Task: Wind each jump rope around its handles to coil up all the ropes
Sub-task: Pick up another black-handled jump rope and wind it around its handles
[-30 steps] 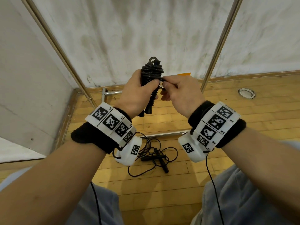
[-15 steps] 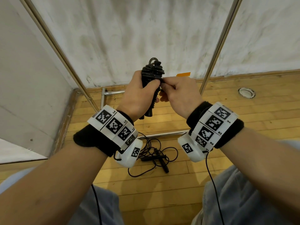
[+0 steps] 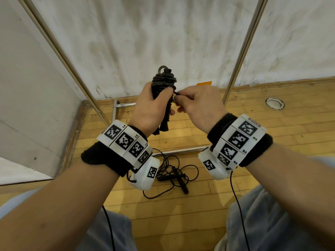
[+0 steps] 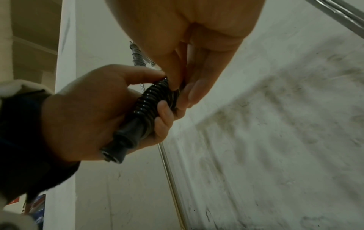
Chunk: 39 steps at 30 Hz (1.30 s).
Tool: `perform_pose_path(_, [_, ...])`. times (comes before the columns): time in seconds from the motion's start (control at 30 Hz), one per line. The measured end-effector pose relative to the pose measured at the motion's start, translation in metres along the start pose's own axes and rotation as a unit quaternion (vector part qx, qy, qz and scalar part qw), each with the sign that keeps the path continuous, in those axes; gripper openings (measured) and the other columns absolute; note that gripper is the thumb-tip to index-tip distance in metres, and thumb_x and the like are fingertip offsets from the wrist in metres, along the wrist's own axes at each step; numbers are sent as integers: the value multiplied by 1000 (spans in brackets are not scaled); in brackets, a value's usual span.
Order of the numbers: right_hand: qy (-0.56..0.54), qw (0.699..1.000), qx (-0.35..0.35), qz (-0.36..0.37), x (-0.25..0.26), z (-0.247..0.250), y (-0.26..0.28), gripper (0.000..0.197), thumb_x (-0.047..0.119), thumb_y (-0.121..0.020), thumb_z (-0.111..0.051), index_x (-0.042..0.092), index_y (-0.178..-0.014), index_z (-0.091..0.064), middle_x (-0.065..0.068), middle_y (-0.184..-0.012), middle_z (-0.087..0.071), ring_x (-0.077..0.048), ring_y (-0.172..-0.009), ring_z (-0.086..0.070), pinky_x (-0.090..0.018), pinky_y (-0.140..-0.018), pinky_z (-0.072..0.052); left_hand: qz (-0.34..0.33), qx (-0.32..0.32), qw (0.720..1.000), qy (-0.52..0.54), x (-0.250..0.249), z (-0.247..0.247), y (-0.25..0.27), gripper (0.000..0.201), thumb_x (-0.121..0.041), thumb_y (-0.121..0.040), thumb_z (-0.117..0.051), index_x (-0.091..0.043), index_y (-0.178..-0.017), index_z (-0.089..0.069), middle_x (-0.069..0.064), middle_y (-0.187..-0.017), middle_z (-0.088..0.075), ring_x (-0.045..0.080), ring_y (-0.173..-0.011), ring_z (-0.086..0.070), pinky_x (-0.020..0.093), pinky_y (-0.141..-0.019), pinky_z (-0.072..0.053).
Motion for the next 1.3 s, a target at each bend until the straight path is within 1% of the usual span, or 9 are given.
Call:
perform_pose_path(0.23, [32,999,13,13,-2,1,3,19,19,-91,-57,10,-88,-75,-8,-75,-70,-25,-70,-66,-44,-69,-54,8,47,999,6,1,-1,3,31,-35,-81,-54,-19,-107,-47,5,-89,-62,16,-52,-63,27,-45,-48])
perform_pose_path(0.53, [55,998,10,26,-1,-1,2,22,20,-91,-56,9,-84,-74,-8,-73,-69,-24,-68,-65,-39,-67,-53,-2,-29,998,-49,3,-3,4,12,-28,-95,-51,-21,-104,-47,2,-83,-61,9,-50,-58,23,-45,-46])
perform_pose_path(0.63, [63,997,25,19,-3,-2,2,24,20,-92,-55,9,-81,-73,-7,-73,-69,-22,-67,-65,-41,-69,-53,-21,-19,993,-112,3,-1,5,5,-32,-96,-49,-29,-98,-52,0,-80,-62,17,-61,-61,35,-57,-53])
perform_pose_path(0.73, [13,999,28,-14,-5,-1,-1,24,19,-91,-56,6,-79,-72,-8,-72,-69,-20,-67,-67,-43,-71,-56,-25,-13,991,-132,3,-1,5,18,-32,-98,-47,-27,-115,-50,-1,-87,-64,26,-74,-65,44,-68,-56])
perform_pose_path(0.87, [1,999,47,-17,-3,-2,-4,25,22,-91,-55,6,-79,-70,-7,-71,-70,-21,-68,-68,-44,-70,-57,-47,-29,991,-124,4,-1,2,24,-26,-100,-44,-25,-123,-48,-5,-89,-63,19,-73,-62,36,-65,-53])
perform_pose_path(0.97, [14,996,86,-24,-4,-3,-2,20,18,-93,-53,7,-85,-68,-5,-79,-70,-22,-74,-69,-44,-73,-57,-73,-44,980,-178,9,0,-1,25,-25,-99,-44,-23,-122,-53,-13,-85,-60,9,-75,-60,18,-62,-46])
perform_pose_path(1.13, [-100,988,90,-82,-3,-1,1,18,11,-91,-57,1,-82,-69,-9,-72,-70,-14,-64,-70,-40,-72,-59,-107,-5,968,-228,9,3,2,24,-21,-97,-41,-13,-115,-55,-6,-89,-60,-5,-73,-52,1,-65,-33])
perform_pose_path(1.23, [-139,985,56,-90,1,2,1,17,13,-87,-63,4,-74,-70,-11,-64,-69,-21,-59,-68,-41,-66,-59,-83,51,974,-206,6,2,4,42,-31,-74,-55,-21,-115,-53,-7,-92,-61,0,-78,-56,15,-67,-39])
perform_pose_path(1.3, [-137,986,35,-87,1,3,1,20,16,-85,-66,4,-71,-70,-13,-63,-68,-25,-58,-67,-43,-64,-59,-72,67,976,-196,6,1,4,44,-32,-72,-67,-26,-114,-53,-13,-91,-63,-2,-81,-59,14,-67,-42])
Point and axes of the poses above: each hand's wrist, its own y-axis away from the middle knuckle, its own z-axis out of the back of the hand, x = y × z, the point moved 1 cm from there along -y, towards the middle knuckle
